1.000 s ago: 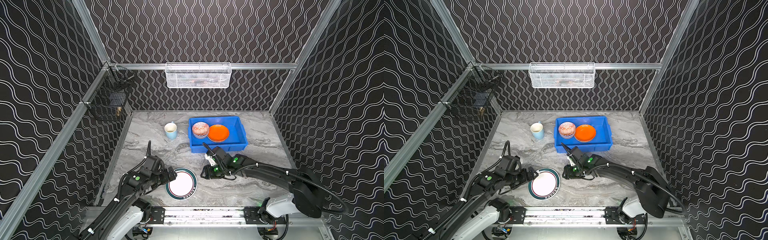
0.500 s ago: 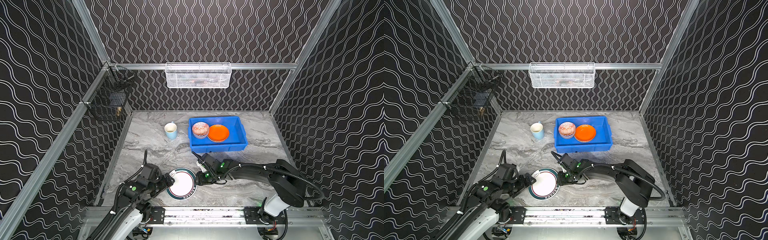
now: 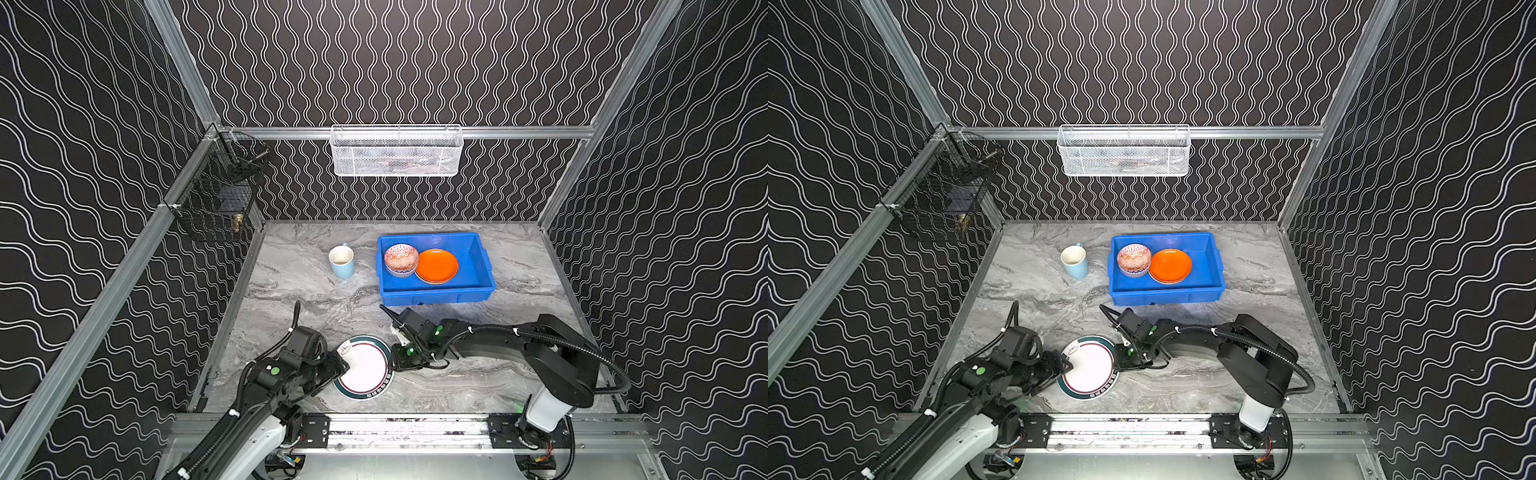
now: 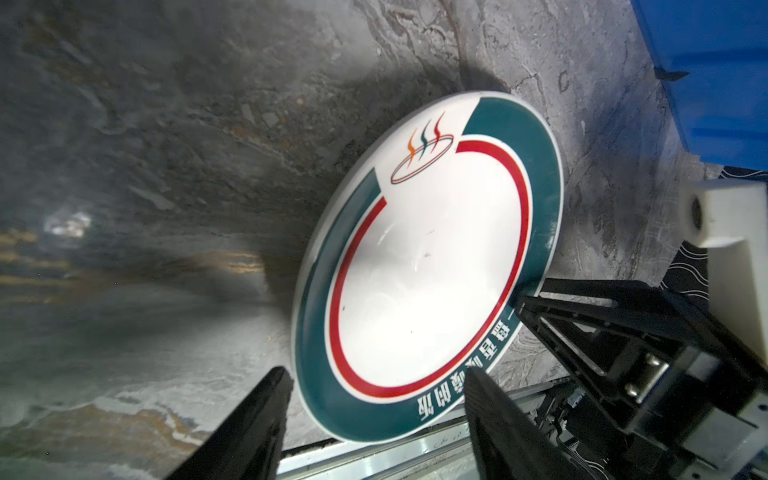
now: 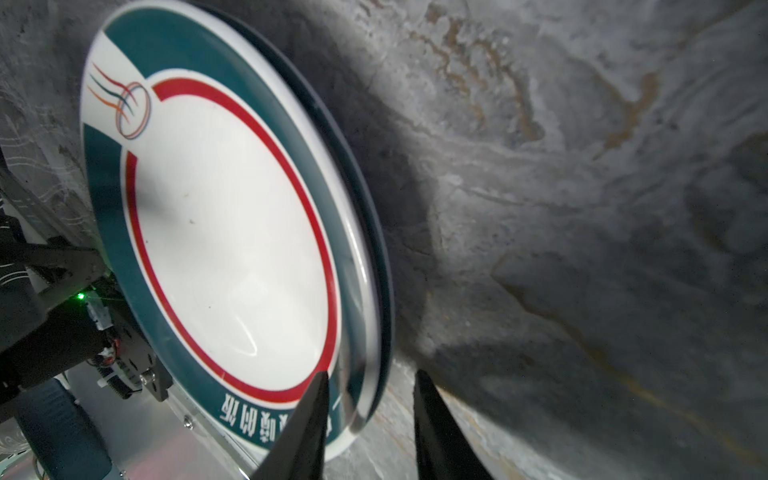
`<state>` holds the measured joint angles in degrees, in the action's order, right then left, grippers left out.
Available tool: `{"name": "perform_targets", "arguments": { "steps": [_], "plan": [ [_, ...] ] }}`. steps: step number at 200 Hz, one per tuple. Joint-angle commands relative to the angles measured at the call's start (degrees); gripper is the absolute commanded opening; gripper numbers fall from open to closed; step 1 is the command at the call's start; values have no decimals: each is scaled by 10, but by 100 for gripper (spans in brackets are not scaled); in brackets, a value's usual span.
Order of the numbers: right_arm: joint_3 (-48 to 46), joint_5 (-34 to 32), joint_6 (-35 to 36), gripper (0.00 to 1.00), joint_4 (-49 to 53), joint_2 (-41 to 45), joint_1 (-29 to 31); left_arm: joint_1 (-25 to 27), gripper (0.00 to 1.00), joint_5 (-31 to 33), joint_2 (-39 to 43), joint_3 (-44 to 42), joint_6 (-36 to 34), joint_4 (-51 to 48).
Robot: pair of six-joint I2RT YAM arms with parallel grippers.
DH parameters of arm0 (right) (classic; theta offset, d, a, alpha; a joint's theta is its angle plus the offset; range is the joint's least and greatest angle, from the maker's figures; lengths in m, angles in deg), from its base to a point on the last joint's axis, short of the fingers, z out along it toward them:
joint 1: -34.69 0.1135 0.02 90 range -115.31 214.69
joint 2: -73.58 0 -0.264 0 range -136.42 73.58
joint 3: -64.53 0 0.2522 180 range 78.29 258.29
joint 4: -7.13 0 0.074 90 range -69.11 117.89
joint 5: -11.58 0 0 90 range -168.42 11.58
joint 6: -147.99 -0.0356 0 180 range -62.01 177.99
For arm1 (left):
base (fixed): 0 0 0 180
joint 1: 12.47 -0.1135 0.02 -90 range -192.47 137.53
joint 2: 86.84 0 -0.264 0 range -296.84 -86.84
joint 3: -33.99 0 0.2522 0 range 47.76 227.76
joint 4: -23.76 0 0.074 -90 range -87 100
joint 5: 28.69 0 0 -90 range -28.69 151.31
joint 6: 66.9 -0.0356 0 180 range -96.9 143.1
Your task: Place the mixed dishes into the plastic bin
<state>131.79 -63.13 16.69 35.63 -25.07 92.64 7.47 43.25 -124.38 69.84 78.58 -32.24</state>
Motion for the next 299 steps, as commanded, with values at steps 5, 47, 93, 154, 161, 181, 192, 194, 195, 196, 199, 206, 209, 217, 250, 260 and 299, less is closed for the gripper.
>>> {"name": "perform_targets", "arguments": {
  "steps": [5,47,93,154,161,181,192,194,195,196,199,206,209,217,250,260,299],
  "plan": [
    [-2,4,-4,36,-16,0,-9,0,69,-14,-7,-7,-1,33],
    [-16,11,2,36,-16,15,-30,0,69,-28,-41,-14,-1,67],
    [-36,14,11,35,-9,37,-57,2,69,-27,-80,9,-11,98],
    [-69,17,32,35,10,80,-105,50,70,-13,-165,47,0,168],
    [-70,17,34,35,13,85,-109,61,70,-9,-173,48,6,180],
    [-74,17,40,35,22,98,-120,97,71,3,-204,52,24,215],
    [-76,16,45,35,28,105,-126,119,71,11,-224,58,31,233],
    [-76,17,45,35,29,107,-127,122,71,12,-228,60,32,236],
    [-76,16,45,35,29,108,-127,123,71,13,-230,60,32,237],
    [-76,16,46,35,30,108,-128,126,71,14,-232,61,33,238],
    [-77,15,47,35,32,110,-130,131,71,16,-237,63,34,242],
    [-78,14,49,35,36,116,-133,142,72,20,-250,71,35,248],
    [-79,13,50,35,37,116,-134,145,72,22,-254,75,35,249],
    [-80,12,52,35,43,124,-138,153,73,28,-264,85,33,251],
    [-87,2,65,37,68,161,-152,156,75,56,-269,123,10,223],
    [-89,-1,69,39,77,174,-156,156,75,68,-267,137,0,208],
    [-81,-15,92,42,107,199,-162,156,78,97,-252,172,-34,140]
  ]
}}
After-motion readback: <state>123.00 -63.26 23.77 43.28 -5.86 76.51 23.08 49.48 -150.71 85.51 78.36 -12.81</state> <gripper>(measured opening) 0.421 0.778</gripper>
